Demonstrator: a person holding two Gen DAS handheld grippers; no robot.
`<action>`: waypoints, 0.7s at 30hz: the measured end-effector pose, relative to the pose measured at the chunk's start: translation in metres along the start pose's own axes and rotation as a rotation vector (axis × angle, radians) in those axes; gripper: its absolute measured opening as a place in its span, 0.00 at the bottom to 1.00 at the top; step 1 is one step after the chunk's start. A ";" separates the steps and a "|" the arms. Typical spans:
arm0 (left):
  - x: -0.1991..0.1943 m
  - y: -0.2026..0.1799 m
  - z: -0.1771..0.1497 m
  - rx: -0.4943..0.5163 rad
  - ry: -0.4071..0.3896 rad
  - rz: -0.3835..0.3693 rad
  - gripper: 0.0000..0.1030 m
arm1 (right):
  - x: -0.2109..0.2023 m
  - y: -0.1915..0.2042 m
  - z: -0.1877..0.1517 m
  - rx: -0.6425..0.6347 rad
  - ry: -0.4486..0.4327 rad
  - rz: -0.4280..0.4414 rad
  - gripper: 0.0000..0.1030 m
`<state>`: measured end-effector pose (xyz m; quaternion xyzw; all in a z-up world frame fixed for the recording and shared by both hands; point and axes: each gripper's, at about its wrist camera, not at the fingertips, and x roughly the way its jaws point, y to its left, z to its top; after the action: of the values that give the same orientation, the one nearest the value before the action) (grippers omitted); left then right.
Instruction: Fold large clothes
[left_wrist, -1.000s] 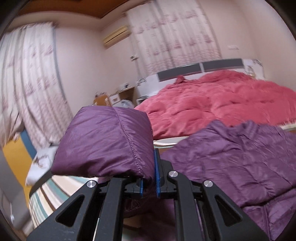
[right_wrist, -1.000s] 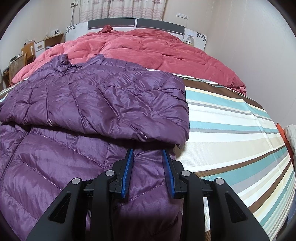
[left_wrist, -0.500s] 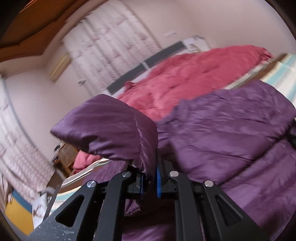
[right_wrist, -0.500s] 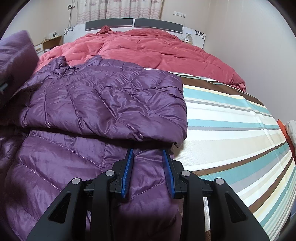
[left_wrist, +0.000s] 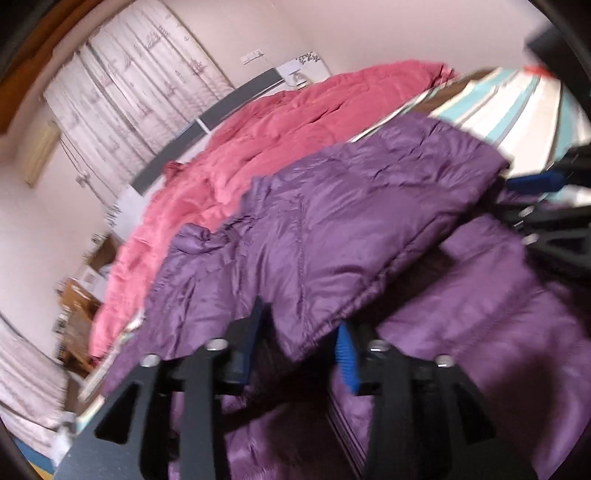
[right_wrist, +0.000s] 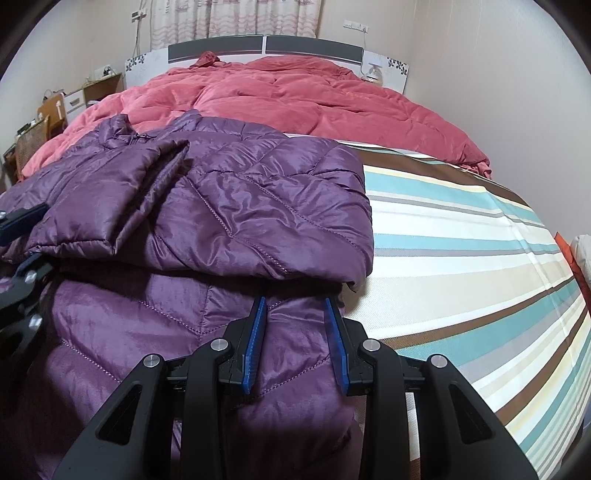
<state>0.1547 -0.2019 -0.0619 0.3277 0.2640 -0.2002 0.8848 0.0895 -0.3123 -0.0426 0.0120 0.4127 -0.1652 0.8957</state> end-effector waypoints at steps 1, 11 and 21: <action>-0.008 0.006 -0.001 -0.015 -0.012 -0.022 0.63 | 0.000 0.000 0.000 0.002 0.001 0.003 0.31; -0.054 0.122 -0.058 -0.384 -0.012 0.062 0.92 | -0.044 0.009 0.020 -0.006 -0.130 0.135 0.39; -0.003 0.198 -0.093 -0.714 0.111 0.120 0.88 | -0.025 0.103 0.071 -0.124 -0.115 0.289 0.53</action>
<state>0.2259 0.0019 -0.0260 0.0234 0.3452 -0.0254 0.9379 0.1579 -0.2193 0.0115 0.0067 0.3642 -0.0093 0.9312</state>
